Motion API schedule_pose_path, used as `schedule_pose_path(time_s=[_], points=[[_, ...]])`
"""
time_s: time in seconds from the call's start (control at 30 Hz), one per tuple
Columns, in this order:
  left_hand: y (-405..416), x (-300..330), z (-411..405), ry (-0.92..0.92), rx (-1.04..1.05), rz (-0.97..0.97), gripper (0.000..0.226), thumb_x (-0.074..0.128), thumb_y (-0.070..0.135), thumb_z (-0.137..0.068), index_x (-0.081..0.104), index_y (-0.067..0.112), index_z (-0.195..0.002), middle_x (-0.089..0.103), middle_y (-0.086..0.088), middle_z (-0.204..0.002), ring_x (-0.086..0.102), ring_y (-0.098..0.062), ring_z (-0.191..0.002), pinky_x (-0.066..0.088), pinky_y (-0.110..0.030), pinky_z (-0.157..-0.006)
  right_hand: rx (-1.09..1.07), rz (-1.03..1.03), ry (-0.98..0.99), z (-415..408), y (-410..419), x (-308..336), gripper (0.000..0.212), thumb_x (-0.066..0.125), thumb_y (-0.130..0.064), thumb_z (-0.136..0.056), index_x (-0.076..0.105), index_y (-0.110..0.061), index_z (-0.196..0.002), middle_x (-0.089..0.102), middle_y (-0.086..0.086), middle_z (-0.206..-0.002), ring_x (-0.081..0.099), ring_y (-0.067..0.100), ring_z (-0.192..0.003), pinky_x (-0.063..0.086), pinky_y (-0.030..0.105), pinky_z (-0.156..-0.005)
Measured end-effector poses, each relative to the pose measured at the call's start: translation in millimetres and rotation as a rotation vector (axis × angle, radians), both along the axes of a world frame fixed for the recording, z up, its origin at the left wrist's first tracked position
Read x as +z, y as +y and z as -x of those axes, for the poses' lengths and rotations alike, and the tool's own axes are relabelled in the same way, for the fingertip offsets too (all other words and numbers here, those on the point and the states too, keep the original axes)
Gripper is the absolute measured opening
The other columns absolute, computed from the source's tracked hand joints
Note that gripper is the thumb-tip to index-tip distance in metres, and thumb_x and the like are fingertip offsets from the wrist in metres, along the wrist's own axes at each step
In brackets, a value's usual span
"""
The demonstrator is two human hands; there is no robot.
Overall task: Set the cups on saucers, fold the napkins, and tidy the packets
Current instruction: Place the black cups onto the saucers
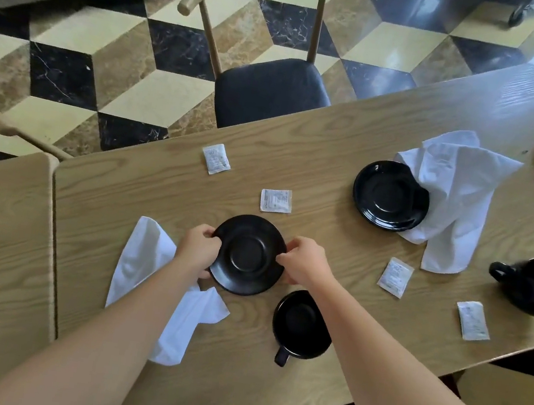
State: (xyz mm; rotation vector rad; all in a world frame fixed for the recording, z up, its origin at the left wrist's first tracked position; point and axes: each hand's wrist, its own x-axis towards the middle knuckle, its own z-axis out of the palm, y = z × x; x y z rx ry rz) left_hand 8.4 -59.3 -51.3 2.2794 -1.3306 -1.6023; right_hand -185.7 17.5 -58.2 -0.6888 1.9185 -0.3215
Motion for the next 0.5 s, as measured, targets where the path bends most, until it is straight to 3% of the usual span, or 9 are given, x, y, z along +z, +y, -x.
schedule_pose_path(time_s=[0.1, 0.2, 0.4, 0.5], points=[[6.3, -0.8, 1.1, -0.032, -0.006, 0.064, 0.032, 0.047, 0.003, -0.089, 0.064, 0.029, -0.098, 0.064, 0.01, -0.097, 0.066, -0.03, -0.095, 0.06, -0.036, -0.059, -0.03, 0.024, -0.016, -2.0, 4.1, -5.8, 0.02, 0.057, -0.008, -0.081, 0.068, -0.009, -0.098, 0.074, 0.011, -0.091, 0.075, 0.029, -0.064, 0.064, 0.045, -0.074], [8.4, 3.9, 1.8, -0.008, 0.002, 0.101, 0.036, 0.048, 0.0, -0.088, 0.066, 0.028, -0.103, 0.066, 0.009, -0.105, 0.066, -0.027, -0.097, 0.061, -0.037, -0.059, -0.081, 0.081, -0.027, -1.2, 7.5, -5.5, 0.023, 0.059, -0.007, -0.081, 0.07, -0.014, -0.099, 0.075, 0.009, -0.088, 0.075, 0.026, -0.063, 0.063, 0.043, -0.076], [4.0, 26.0, 17.6, 0.265, 0.127, -0.056, 0.025, 0.053, 0.016, -0.092, 0.073, 0.024, -0.104, 0.074, -0.006, -0.092, 0.074, -0.027, -0.076, 0.062, -0.037, -0.061, -0.281, 0.205, -0.129, 26.1, 18.0, 8.7, 0.029, 0.061, -0.005, -0.087, 0.075, -0.017, -0.108, 0.076, 0.011, -0.096, 0.076, 0.027, -0.081, 0.065, 0.042, -0.074], [9.9, 32.2, 29.2, 0.372, 0.079, -0.02, 0.025, 0.055, 0.006, -0.097, 0.069, 0.017, -0.114, 0.074, -0.008, -0.107, 0.077, -0.032, -0.084, 0.063, -0.041, -0.063, -0.375, 0.272, -0.21, 47.8, 33.1, 18.0, 0.033, 0.059, -0.001, -0.09, 0.074, -0.022, -0.113, 0.077, 0.008, -0.098, 0.075, 0.026, -0.091, 0.064, 0.037, -0.077]])
